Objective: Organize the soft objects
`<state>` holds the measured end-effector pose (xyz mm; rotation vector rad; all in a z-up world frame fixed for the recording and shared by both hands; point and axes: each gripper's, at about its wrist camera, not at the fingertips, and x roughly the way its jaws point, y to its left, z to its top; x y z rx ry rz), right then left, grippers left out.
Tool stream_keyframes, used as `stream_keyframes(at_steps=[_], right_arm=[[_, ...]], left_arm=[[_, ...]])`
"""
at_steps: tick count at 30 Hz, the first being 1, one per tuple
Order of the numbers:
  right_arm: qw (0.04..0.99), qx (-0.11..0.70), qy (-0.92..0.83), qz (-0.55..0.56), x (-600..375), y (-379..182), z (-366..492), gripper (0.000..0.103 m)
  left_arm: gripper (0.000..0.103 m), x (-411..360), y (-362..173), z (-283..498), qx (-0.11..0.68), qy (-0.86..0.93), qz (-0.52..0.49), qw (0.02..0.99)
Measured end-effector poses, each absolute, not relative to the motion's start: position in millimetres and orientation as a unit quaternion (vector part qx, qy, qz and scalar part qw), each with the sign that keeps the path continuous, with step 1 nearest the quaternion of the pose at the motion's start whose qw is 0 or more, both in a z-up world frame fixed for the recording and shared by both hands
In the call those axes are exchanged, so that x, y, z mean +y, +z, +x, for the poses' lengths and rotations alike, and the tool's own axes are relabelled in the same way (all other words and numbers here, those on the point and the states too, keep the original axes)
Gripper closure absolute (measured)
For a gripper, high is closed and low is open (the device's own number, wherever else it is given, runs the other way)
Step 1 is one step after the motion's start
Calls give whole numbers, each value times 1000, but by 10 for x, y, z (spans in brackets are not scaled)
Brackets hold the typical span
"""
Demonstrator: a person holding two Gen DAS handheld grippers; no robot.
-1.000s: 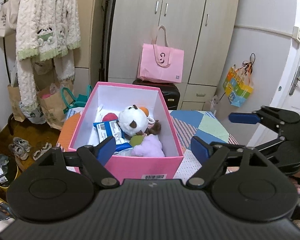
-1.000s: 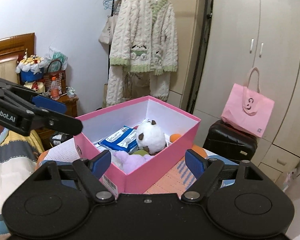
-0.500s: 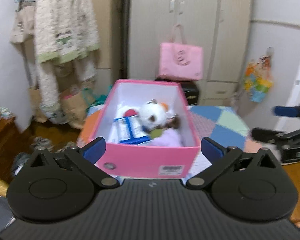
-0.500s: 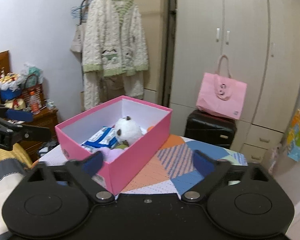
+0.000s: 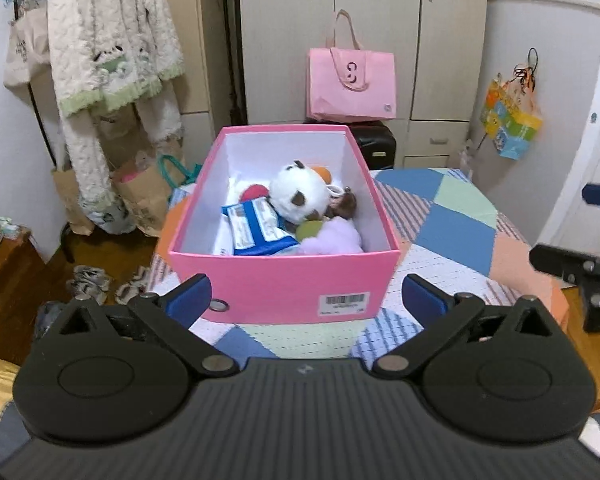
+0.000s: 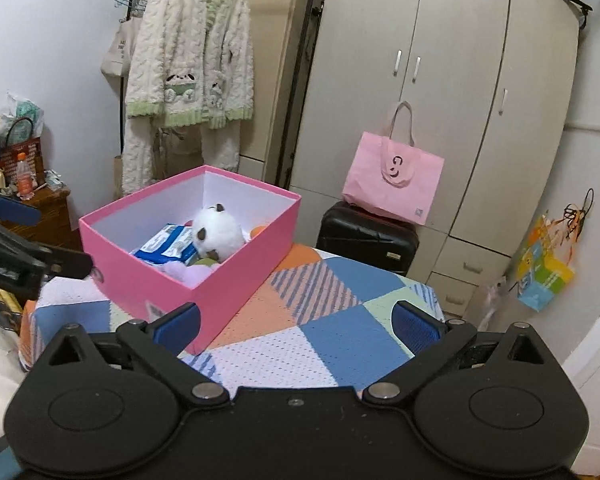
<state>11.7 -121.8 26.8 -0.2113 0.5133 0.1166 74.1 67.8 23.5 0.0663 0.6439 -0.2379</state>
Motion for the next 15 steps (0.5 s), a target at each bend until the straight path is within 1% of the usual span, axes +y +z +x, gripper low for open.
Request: stream_keyframes(at_steps=[5, 9, 15], right_arm=[[965, 248, 48, -78, -1263, 267, 28, 0], [968, 237, 24, -79, -1295, 230, 0, 0], [966, 246, -1, -80, -1314, 125, -21, 0]], left_arm=[[0, 621, 248, 719, 302, -117, 39, 945], [0, 583, 243, 672, 287, -118, 40, 950], [0, 508, 183, 645, 283, -106, 50, 952]])
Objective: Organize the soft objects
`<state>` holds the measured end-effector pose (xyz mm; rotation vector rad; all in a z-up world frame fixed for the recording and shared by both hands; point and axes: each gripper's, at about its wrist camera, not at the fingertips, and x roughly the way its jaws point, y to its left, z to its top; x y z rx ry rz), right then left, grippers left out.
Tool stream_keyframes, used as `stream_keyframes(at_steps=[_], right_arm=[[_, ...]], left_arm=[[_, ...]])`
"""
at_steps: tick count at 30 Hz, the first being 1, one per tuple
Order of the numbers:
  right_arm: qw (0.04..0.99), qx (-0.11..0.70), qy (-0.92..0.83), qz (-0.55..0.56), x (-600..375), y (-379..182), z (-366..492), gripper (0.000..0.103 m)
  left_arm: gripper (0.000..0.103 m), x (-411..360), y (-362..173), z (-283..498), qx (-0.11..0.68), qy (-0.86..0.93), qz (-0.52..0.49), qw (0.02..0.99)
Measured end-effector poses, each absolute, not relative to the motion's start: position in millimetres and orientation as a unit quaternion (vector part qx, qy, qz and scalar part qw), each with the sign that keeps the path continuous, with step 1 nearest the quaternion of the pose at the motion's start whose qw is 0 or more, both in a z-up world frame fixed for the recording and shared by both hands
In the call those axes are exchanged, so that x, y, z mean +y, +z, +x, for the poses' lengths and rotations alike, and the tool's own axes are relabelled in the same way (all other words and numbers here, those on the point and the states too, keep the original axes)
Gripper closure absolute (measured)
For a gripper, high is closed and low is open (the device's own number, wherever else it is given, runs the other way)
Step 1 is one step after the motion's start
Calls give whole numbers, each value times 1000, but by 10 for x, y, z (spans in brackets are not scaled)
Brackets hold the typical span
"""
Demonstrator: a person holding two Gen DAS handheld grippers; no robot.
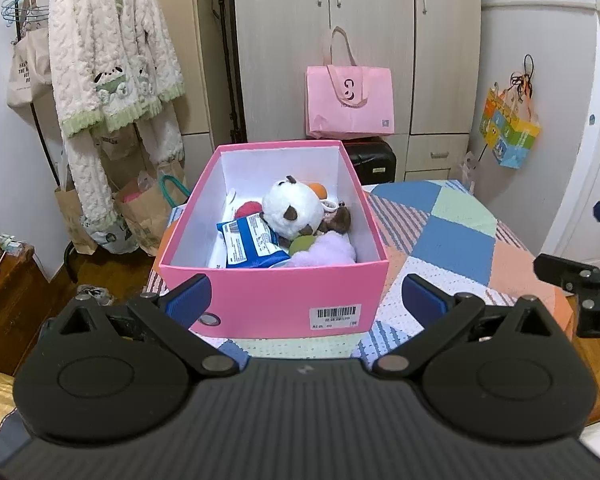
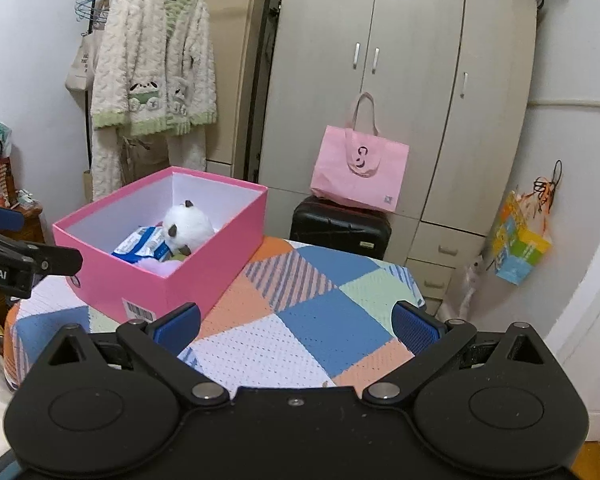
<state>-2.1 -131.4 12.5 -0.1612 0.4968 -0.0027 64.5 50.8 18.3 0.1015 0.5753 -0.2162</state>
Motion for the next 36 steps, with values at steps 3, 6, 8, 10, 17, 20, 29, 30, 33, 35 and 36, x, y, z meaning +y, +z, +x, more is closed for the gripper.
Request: stream_keyframes(at_steps=[3, 6, 8, 10, 17, 20, 29, 30, 33, 35, 36], right_arm=[[966, 245, -15, -86, -1319, 115, -74, 0], [967, 242, -17, -75, -1355, 133, -143, 0], [968, 239, -21, -68, -1364, 140, -197, 0], [969, 235, -26, -68, -1356, 134, -254, 0], [976, 205, -54, -56, -1304, 96, -478, 0], [977, 201, -58, -50, -1300, 115, -477, 0], [970, 228, -81, -11, -1424, 59, -383, 0], [970, 229, -83, -11, -1424, 44, -384, 0], [969, 231, -86, -11, -1426, 19, -391, 0], [970, 227, -85, -11, -1425, 18, -396, 0], [971, 223, -85, -11, -1419, 20, -408, 0]], left_arm=[[0, 482, 134, 611, 282, -96, 56, 953], [0, 457, 98, 565, 277, -92, 60, 955], [0, 429, 86, 497, 265, -95, 70, 957], [0, 394, 68, 431, 256, -91, 79, 959], [0, 391, -55, 316, 260, -97, 63, 959], [0, 417, -81, 314, 264, -98, 52, 958], [0, 473, -23, 336, 255, -78, 50, 963], [0, 471, -24, 334, 256, -78, 50, 962], [0, 474, -44, 325, 256, -79, 49, 962], [0, 478, -55, 321, 257, -79, 46, 962], [0, 480, -59, 320, 256, -78, 45, 962]])
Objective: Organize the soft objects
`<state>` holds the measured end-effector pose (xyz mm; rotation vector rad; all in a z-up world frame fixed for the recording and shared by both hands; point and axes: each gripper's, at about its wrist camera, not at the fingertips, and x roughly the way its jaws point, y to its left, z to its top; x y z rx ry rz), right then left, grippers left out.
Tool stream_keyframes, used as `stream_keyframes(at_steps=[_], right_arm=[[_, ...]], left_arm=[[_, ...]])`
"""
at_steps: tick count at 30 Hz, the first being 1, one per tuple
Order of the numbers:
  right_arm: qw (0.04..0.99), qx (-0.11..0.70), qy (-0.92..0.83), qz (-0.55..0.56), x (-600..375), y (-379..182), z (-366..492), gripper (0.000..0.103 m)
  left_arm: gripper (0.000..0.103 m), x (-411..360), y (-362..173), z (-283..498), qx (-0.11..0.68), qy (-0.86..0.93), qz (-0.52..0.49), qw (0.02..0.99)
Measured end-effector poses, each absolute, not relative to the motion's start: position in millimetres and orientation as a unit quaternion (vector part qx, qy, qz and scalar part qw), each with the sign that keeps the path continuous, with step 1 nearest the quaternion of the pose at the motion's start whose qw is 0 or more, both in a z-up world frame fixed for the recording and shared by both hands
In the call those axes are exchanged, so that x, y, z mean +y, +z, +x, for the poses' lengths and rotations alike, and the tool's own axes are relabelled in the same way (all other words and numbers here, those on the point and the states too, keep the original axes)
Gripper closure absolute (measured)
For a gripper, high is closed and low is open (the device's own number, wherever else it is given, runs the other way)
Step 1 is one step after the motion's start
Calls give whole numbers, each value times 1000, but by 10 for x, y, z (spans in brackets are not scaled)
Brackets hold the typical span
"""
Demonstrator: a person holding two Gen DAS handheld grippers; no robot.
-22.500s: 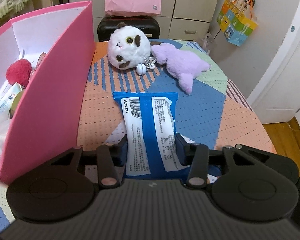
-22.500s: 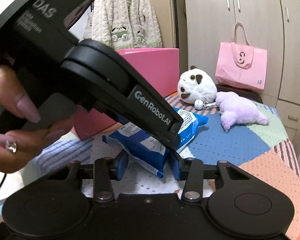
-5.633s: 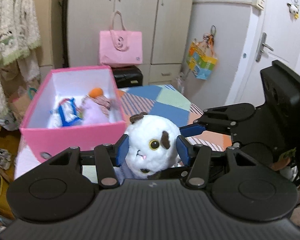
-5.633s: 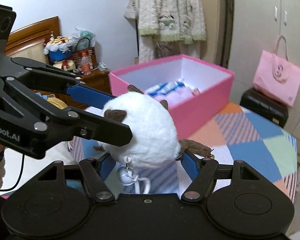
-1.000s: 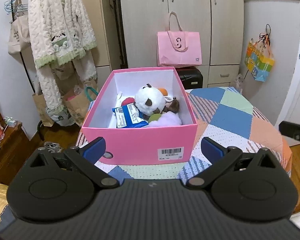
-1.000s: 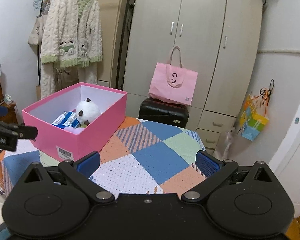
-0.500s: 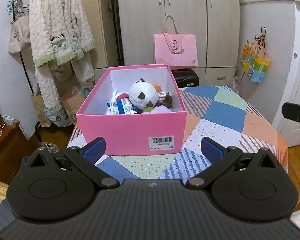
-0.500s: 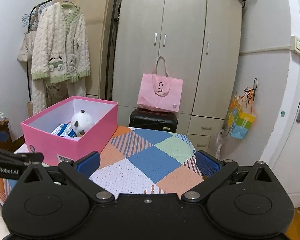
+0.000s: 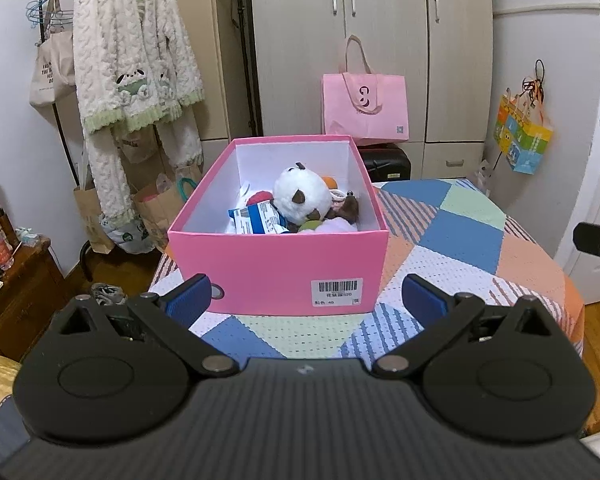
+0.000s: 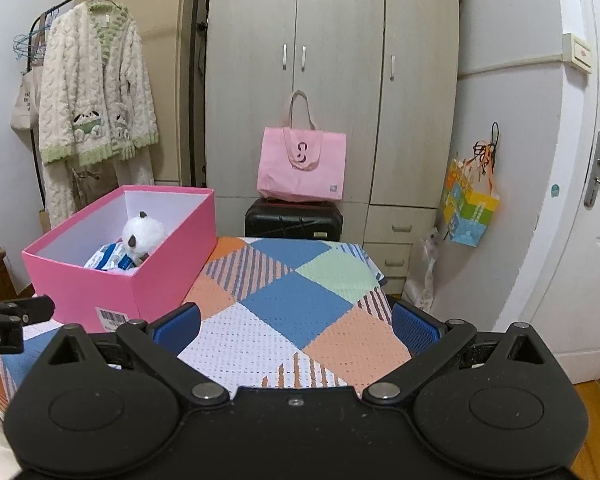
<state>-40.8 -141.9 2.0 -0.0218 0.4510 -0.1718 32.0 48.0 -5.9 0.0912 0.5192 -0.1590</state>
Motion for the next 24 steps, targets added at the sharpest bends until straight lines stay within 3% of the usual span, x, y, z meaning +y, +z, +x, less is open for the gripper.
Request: stream_keyframes(at_steps=[24], right_arm=[[977, 198, -84, -12, -1322, 4, -494, 0]], left_arm=[[0, 405, -106, 315, 238, -60, 68, 967]])
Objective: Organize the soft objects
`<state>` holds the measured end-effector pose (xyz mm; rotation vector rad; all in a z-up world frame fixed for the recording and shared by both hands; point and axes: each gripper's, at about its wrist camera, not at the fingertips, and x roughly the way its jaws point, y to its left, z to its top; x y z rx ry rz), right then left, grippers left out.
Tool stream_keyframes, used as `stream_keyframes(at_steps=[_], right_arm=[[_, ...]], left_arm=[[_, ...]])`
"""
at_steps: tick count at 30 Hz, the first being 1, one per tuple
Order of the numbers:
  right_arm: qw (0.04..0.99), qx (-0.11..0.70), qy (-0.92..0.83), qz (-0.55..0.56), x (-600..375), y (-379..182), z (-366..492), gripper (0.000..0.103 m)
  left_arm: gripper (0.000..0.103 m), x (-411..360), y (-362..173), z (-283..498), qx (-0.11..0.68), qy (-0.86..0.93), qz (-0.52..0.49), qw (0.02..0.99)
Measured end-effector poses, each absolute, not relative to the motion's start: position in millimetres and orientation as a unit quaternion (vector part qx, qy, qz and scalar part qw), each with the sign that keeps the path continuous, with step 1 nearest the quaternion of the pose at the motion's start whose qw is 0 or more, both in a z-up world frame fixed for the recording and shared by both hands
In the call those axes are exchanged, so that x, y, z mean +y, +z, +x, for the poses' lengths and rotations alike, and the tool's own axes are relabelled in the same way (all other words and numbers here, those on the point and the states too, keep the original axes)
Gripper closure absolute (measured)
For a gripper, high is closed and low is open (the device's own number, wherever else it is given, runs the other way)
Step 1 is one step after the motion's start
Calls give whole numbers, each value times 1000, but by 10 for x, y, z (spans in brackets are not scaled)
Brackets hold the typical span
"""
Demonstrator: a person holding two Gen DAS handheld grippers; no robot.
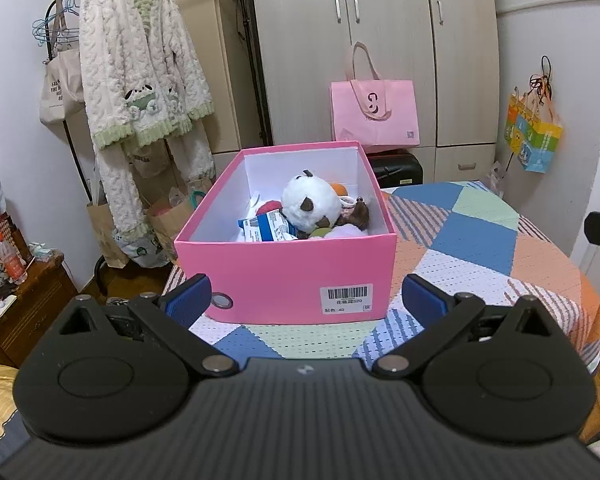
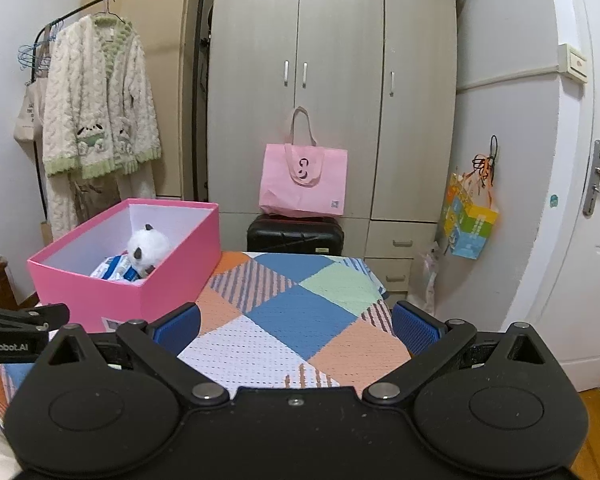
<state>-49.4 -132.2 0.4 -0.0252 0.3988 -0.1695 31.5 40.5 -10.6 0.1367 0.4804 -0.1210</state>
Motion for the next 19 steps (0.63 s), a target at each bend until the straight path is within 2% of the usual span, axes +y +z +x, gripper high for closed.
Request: stream_keyframes(at_steps=[19], right_arm=[[974, 207, -93, -5, -1390, -52, -457, 0]], left_arm=[[0, 450, -84, 337, 243, -59, 57, 967]])
